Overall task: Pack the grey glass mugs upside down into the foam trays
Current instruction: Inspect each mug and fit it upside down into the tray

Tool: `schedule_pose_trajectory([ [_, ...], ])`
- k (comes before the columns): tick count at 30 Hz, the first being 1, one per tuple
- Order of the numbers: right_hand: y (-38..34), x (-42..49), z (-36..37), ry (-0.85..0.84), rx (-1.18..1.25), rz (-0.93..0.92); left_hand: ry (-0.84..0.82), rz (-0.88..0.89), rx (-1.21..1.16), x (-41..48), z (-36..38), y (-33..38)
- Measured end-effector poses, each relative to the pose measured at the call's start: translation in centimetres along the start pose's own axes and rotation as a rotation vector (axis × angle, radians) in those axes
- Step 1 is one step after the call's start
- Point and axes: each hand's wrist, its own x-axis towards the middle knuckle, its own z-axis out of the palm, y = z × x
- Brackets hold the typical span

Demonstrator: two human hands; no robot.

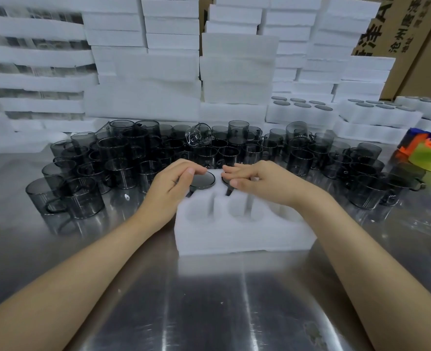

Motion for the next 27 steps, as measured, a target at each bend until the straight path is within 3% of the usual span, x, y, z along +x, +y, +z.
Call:
schedule_pose_trajectory([
  [4,0.5,0.1,-0.5,0.082,0.138,-0.002,0.003,-0.009,-0.011,-0.1,0.0,0.0],
  [7,2.1,-0.2,-2.0,0.583,0.451,0.048,-0.009,-0.017,-0.015,-0.1,0.0,0.0],
  [9,4.6,-0.7,-2.9,0.925,0.326,0.153,-0.009,-0.018,-0.018,-0.1,0.0,-0.1],
  [11,7.3,-1.3,-2.8,1.073,0.083,0.291,-0.011,-0.023,-0.022,-0.1,0.0,-0.1],
  [16,11.2,-1.2,-1.7,0.979,0.035,0.471,-0.008,-0.021,-0.021,0.0,0.0,-0.3],
  [21,11.8,-0.7,-1.7,0.871,-0.136,0.5,-0.011,-0.016,-0.016,0.1,0.0,-0.5],
  [27,11.5,-0.6,-1.8,0.894,-0.234,0.507,-0.012,-0.01,-0.022,0.1,0.0,-0.5],
])
